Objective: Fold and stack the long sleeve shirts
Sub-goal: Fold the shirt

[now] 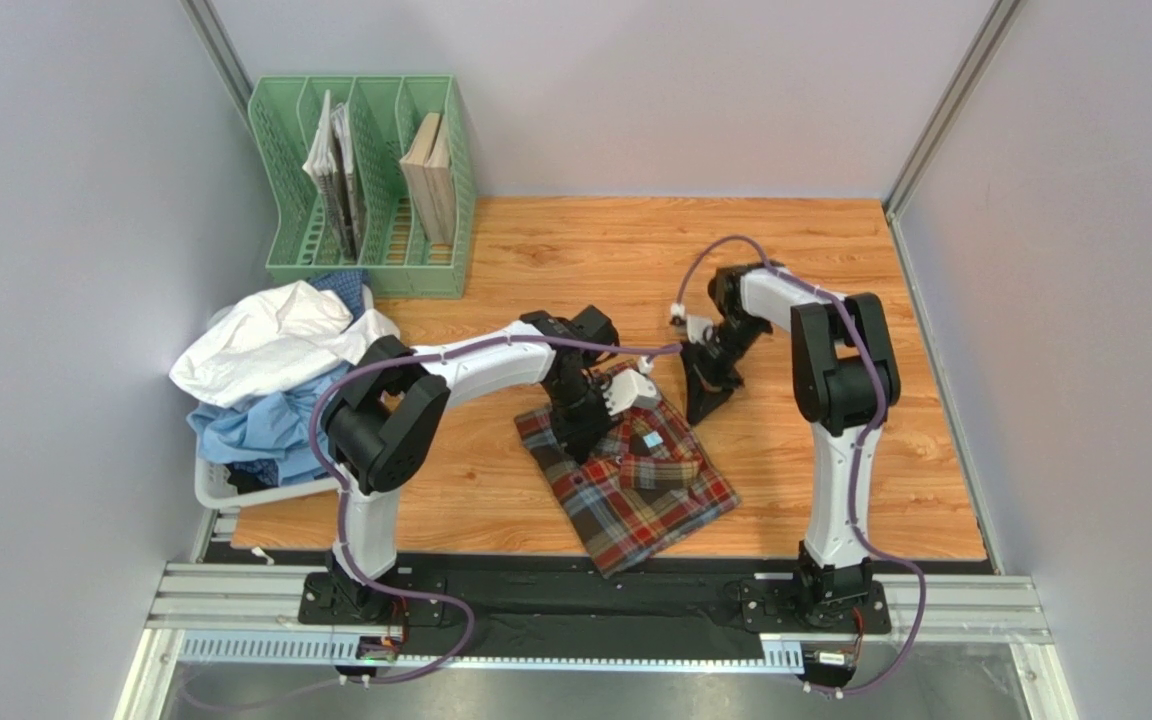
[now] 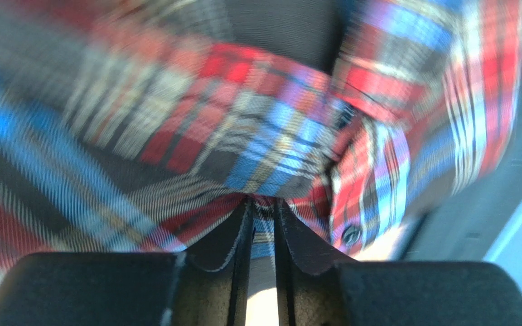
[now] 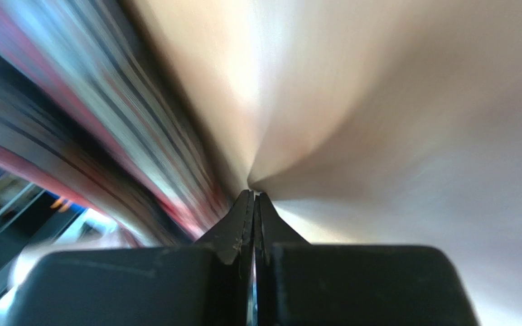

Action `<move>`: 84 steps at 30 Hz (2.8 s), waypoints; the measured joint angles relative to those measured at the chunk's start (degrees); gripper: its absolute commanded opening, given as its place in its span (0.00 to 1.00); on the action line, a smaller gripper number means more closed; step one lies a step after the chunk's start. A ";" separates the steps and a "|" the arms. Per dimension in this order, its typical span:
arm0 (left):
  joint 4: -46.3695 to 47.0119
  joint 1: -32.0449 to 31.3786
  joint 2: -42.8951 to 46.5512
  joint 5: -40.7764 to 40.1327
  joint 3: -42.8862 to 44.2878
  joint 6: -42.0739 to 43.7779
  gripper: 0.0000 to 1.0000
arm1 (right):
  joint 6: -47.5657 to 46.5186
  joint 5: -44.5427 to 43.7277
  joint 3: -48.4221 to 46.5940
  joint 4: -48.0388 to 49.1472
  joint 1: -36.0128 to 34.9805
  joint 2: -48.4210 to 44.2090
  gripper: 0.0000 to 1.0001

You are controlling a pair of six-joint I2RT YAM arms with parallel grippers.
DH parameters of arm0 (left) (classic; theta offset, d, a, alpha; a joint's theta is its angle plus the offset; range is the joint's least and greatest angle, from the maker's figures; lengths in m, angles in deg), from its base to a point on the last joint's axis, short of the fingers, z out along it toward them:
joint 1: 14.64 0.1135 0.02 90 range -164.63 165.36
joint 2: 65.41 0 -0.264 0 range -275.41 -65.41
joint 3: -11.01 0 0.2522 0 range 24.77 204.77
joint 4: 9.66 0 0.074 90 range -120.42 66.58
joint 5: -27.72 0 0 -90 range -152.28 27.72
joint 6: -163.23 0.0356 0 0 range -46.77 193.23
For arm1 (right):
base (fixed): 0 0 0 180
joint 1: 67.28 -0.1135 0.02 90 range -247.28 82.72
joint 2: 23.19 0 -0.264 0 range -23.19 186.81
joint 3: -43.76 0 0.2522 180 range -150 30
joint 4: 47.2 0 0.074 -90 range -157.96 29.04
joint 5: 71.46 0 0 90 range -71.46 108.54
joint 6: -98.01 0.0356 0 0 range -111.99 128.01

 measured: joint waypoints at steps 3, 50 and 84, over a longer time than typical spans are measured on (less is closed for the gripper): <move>0.39 -4.90 0.00 3.85 -0.68 -2.93 0.24 | -0.13 -1.75 -13.11 0.15 -0.94 5.51 0.00; -0.59 20.61 -1.18 -0.48 2.19 3.06 0.29 | -13.86 -10.29 -7.56 1.77 0.90 -1.36 0.00; -0.74 13.94 -3.82 -7.65 5.40 -3.91 0.00 | -12.28 1.70 5.99 5.75 3.72 -5.49 0.00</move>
